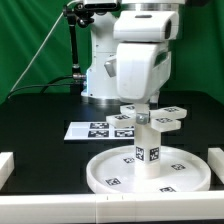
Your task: Assemble round table
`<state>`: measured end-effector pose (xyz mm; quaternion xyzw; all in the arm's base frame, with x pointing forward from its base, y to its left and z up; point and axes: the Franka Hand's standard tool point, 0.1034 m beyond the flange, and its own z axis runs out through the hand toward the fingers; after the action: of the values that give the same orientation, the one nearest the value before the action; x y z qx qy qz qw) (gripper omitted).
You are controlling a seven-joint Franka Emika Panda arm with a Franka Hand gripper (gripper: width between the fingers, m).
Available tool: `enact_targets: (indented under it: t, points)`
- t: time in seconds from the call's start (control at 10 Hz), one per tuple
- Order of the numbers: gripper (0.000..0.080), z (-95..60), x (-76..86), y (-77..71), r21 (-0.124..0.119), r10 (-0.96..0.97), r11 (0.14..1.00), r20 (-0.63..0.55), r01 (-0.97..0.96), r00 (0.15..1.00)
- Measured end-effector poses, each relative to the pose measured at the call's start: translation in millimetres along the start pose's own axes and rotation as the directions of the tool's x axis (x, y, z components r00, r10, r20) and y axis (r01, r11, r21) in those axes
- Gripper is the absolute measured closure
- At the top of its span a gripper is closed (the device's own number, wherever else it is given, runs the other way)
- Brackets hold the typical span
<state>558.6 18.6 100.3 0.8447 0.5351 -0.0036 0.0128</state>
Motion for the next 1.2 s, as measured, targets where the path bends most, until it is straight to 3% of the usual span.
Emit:
enact_targets:
  t: [0.4, 0.6, 0.8, 1.2]
  points:
    - [0.0358, -0.1, -0.3, 0.2, 0.005, 0.316, 0.949, -0.007, -0.316, 0.949]
    - [0.0357, -0.1, -1.3, -0.3, 0.025, 0.532, 0.847, -0.022, -0.532, 0.846]
    - [0.0357, 0.0, 3.1, -2.9, 0.057, 0.76, 0.65, -0.023, -0.758, 0.65]
    - [0.0357, -0.1, 7.7, -5.1, 0.062, 0.898, 0.44, -0.008, -0.896, 0.44]
